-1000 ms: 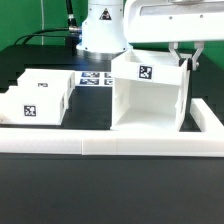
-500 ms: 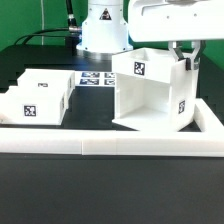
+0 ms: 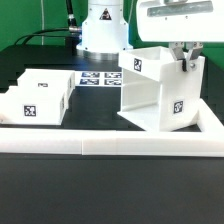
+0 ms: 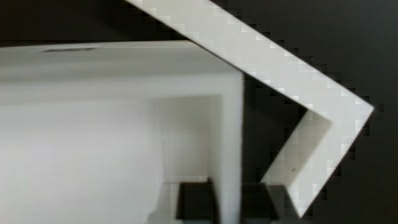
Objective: Assemble drawer
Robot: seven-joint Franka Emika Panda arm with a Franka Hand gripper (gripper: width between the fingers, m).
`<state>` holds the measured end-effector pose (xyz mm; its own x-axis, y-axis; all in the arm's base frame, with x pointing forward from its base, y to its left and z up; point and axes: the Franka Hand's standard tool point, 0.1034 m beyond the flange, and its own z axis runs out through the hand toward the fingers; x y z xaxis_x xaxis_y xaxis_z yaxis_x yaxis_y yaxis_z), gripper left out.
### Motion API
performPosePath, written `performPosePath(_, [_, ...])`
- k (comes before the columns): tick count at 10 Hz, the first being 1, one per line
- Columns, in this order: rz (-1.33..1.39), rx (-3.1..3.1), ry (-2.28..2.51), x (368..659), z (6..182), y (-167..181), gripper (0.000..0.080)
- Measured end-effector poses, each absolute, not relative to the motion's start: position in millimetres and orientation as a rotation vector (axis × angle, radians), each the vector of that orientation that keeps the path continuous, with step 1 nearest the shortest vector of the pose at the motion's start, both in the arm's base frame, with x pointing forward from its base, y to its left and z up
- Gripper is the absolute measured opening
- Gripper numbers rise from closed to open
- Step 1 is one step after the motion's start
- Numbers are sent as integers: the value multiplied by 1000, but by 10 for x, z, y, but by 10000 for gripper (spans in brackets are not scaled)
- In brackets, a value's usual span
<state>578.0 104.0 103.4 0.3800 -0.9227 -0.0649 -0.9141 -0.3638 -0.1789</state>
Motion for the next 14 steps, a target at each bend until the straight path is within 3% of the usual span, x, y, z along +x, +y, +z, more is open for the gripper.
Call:
performPosePath(6, [-5,-2201,1933,5809,1019,1015,44])
performPosePath(11, [27,-2135,1977,6394,1026,1029,45])
performPosePath(14, [63,-2126,2009,6468,1024,1024,45])
